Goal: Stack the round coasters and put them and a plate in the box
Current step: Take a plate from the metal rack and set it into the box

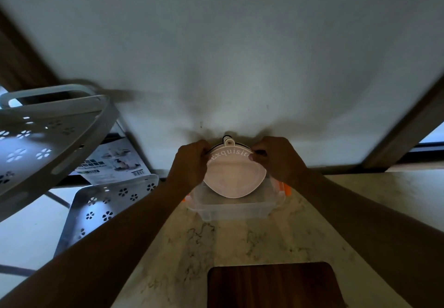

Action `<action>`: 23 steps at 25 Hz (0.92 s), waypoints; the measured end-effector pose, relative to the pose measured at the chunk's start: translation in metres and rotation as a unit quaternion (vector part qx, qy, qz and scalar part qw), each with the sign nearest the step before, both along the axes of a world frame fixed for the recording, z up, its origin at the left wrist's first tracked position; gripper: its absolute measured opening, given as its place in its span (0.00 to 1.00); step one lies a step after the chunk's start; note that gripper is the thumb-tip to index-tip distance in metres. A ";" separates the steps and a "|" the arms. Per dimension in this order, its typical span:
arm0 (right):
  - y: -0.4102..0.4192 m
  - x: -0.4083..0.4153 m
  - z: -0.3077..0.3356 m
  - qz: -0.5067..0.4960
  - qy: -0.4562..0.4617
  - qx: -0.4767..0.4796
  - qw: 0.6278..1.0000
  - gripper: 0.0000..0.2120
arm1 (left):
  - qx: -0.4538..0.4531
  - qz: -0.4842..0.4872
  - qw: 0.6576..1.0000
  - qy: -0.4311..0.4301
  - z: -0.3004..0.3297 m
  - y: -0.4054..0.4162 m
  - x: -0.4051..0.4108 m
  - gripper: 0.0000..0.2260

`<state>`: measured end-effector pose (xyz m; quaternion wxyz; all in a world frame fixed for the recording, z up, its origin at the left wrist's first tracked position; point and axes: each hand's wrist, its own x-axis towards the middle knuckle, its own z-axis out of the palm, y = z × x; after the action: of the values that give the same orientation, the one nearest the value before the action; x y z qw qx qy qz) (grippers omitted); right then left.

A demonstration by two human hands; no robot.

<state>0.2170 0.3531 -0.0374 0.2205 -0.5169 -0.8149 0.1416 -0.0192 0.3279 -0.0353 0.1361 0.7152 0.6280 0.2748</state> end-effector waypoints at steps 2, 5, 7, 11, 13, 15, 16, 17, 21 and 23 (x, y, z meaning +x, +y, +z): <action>-0.002 -0.002 -0.004 -0.013 0.006 0.023 1.000 0.09 | 0.014 0.004 1.000 0.003 -0.007 0.000 0.001 0.03; -0.004 0.000 -0.011 -0.015 0.008 0.050 0.999 0.10 | 0.049 0.004 0.998 0.029 -0.018 -0.004 0.002 0.05; -0.005 0.002 -0.015 -0.015 0.013 0.040 0.999 0.12 | 0.074 0.004 0.996 0.057 -0.024 -0.005 0.004 0.05; 0.001 0.000 -0.018 -0.008 0.009 0.037 0.999 0.16 | 0.089 0.008 0.993 0.072 -0.028 0.000 0.008 0.04; 0.004 -0.001 -0.019 0.004 -0.009 0.025 1.000 0.17 | 0.089 0.003 0.993 0.072 -0.032 -0.001 0.008 0.07; 0.005 -0.001 -0.020 -0.002 -0.003 0.020 1.000 0.17 | 0.081 -0.009 0.994 0.079 -0.035 -0.002 0.007 0.12; 0.004 -0.001 -0.020 -0.006 0.004 0.024 1.000 0.17 | 0.075 -0.015 0.993 0.090 -0.036 -0.002 0.007 0.15; 0.004 -0.001 -0.020 -0.010 0.007 0.029 1.000 0.16 | 0.071 -0.018 0.992 0.100 -0.036 -0.001 0.008 0.16; 0.000 -0.003 -0.017 0.001 -0.008 0.035 0.999 0.15 | 0.063 -0.005 0.995 0.077 -0.029 0.004 0.008 0.10; -0.004 -0.001 -0.014 0.020 -0.004 0.042 0.999 0.14 | 0.054 -0.016 0.997 0.054 -0.022 0.000 0.008 0.09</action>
<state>0.2162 0.3495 -0.0512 0.2363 -0.4910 -0.8313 0.1095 -0.0114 0.3280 -0.0575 0.0680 0.7451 0.6074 0.2670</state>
